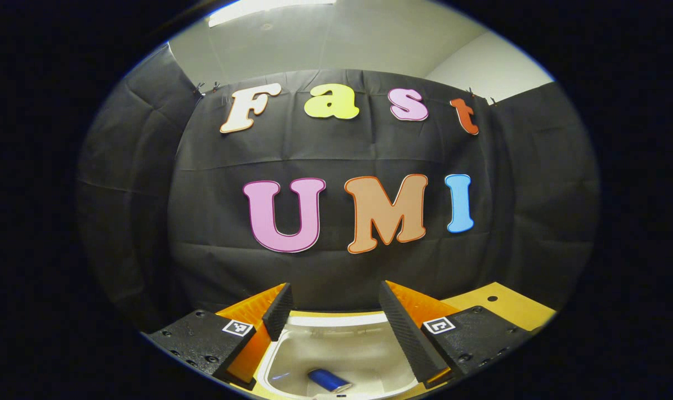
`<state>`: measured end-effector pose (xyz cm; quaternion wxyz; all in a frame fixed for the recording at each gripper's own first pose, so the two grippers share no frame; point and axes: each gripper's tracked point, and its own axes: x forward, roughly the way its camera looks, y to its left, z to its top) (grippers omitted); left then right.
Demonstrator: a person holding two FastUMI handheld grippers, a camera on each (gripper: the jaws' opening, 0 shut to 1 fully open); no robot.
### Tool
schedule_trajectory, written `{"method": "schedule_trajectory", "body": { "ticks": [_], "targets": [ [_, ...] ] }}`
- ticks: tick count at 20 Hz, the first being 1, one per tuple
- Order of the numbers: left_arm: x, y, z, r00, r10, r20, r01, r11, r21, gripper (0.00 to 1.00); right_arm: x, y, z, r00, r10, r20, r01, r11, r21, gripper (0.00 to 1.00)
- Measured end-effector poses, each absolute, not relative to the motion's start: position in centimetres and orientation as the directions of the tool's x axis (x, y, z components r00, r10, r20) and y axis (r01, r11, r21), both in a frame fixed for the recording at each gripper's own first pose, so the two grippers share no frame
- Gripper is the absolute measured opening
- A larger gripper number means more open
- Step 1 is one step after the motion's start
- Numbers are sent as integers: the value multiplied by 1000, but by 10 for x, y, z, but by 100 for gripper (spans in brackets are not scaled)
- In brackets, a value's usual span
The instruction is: Press the lid of the desktop garbage bin to open it, pick up the crumpled paper on the desktop and throw it into the bin, then pick up the pop can on the desktop and drop it into the bin, and finally close the garbage bin lid.
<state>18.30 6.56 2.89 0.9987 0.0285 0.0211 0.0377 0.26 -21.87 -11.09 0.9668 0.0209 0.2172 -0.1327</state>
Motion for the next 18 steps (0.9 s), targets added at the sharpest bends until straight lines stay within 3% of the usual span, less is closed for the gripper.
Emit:
{"method": "schedule_trajectory", "body": {
  "ticks": [5, 8, 9, 10, 11, 13, 17, 18],
  "targets": [
    [159, 60, 3, 998, 69, -7, -69, 994, 80, 95, 4, -215, -105, 877, -245, -414, 256, 966, -30, 95],
    [153, 59, -43, 991, 80, -108, -75, 996, 52, 99, 3, -211, -106, 877, -240, -415, 246, 968, -39, 95],
    [150, 62, -52, 989, 95, -114, -91, 995, 39, 93, 1, -211, -106, 876, -240, -417, 244, 969, -45, 95],
    [147, 63, -54, 990, 105, -97, -103, 994, 35, 100, -1, -211, -106, 875, -242, -420, 243, 969, -51, 95],
    [146, 63, -56, 990, 112, -87, -110, 993, 34, 93, -1, -212, -107, 872, -246, -423, 244, 968, -59, 95],
    [145, 60, -65, 989, 113, -93, -109, 993, 49, 92, -5, -212, -106, 870, -254, -424, 251, 966, -65, 95],
    [142, 62, -86, 984, 122, -127, -118, 992, 32, 94, -8, -211, -104, 869, -259, -422, 256, 964, -63, 95],
    [142, 61, -80, 989, 115, -93, -111, 993, 44, 99, -9, -211, -104, 868, -261, -423, 258, 964, -66, 95]
  ]
}}
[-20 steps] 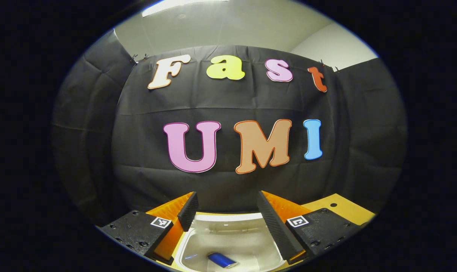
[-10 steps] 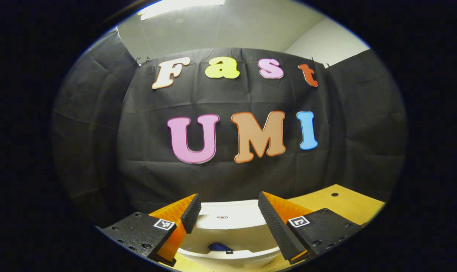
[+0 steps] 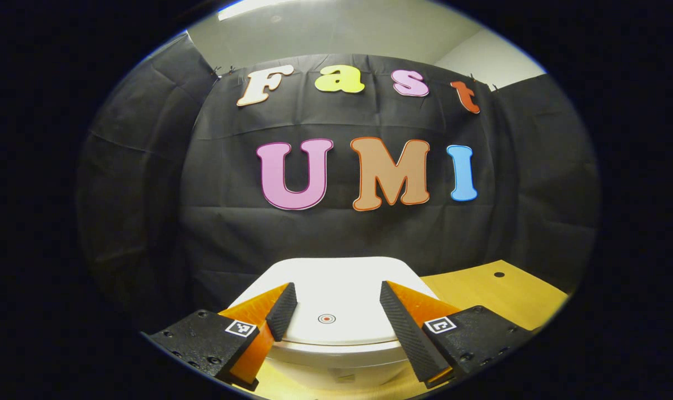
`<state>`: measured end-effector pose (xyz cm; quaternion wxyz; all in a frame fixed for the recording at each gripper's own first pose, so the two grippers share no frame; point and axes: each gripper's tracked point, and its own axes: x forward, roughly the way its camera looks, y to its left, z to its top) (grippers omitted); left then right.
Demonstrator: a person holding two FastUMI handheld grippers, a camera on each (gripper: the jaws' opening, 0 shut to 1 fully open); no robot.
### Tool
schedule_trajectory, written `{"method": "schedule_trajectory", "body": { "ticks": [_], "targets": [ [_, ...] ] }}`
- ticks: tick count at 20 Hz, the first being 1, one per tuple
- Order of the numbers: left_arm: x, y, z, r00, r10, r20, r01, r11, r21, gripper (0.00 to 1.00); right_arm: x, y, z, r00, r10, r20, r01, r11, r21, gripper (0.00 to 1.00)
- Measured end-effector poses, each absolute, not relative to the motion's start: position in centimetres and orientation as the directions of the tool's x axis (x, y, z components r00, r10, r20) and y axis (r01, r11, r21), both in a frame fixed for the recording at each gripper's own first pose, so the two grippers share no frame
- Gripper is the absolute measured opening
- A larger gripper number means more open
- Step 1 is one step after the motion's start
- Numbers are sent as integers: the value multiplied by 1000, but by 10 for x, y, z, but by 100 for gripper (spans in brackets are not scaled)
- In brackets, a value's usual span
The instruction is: Press the lid of the desktop garbage bin to open it, pick up the crumpled paper on the desktop and throw it into the bin, then pick up the pop can on the desktop and drop it into the bin, and finally close the garbage bin lid.
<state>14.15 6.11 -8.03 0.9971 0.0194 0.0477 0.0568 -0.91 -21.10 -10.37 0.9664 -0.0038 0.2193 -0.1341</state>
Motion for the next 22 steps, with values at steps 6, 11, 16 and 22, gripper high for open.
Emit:
{"method": "schedule_trajectory", "body": {
  "ticks": [6, 11, 16, 22],
  "targets": [
    [143, 64, -86, 989, 131, -64, -126, 989, 72, 94, -11, -206, -111, 857, -257, -446, 255, 965, -67, 95],
    [141, 64, -94, 988, 127, -88, -124, 992, 39, 95, -13, -204, -115, 849, -262, -459, 250, 964, -87, 95],
    [141, 63, -85, 992, 123, -23, -122, 992, 34, 94, -4, -194, -111, 863, -237, -447, 230, 971, -70, 95],
    [145, 67, -81, 989, 134, -55, -131, 990, 46, 92, 7, -181, -101, 882, -211, -421, 209, 977, -52, 95]
  ]
}}
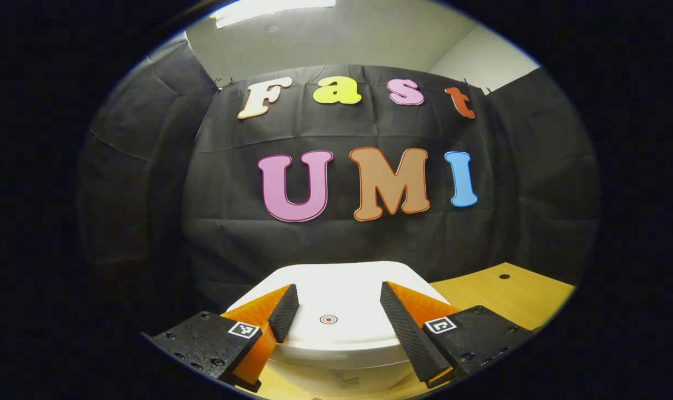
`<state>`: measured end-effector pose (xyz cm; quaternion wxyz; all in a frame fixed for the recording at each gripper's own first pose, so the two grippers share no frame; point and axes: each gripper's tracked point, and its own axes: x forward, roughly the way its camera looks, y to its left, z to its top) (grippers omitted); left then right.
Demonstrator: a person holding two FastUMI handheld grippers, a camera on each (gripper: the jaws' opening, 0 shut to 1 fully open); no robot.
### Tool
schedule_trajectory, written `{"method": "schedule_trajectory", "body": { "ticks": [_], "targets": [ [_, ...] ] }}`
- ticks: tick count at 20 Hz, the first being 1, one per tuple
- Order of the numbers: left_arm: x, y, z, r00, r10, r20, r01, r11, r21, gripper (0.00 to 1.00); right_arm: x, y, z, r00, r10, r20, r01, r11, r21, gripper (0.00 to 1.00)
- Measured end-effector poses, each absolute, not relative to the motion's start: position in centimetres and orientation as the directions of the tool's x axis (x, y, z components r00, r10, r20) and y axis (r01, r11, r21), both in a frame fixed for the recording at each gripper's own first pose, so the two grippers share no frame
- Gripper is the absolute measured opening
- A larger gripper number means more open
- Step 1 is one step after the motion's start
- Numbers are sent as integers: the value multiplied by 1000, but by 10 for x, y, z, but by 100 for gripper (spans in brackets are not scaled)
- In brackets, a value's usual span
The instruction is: Press the lid of the desktop garbage bin to open it, pick up the crumpled paper on the desktop and throw it into the bin, then pick up the pop can on the desktop and drop it into the bin, and finally close the garbage bin lid.
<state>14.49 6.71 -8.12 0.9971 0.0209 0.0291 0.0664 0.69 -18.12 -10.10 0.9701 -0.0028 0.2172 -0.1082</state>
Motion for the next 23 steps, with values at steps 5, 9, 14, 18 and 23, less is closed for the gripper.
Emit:
{"method": "schedule_trajectory", "body": {
  "ticks": [5, 9, 14, 18, 23],
  "targets": [
    [144, 69, -75, 984, 143, -102, -152, 985, -82, 91, 8, -172, -98, 891, -192, -412, 192, 981, -42, 95],
    [133, 73, -10, 982, 182, 42, -182, 983, 4, 92, 13, -159, -84, 914, -181, -362, 184, 983, -25, 95],
    [105, 28, 43, 990, 88, 106, -86, 996, -25, 92, 20, -132, -61, 952, -139, -272, 154, 987, 35, 95],
    [75, -8, 32, 997, 27, 76, -21, 996, -82, 92, 19, -122, -54, 967, -120, -226, 140, 987, 78, 95],
    [35, -39, -8, 1000, -29, -8, 28, 996, -87, 92, 16, -118, -63, 967, -105, -232, 130, 987, 97, 96]
  ]
}}
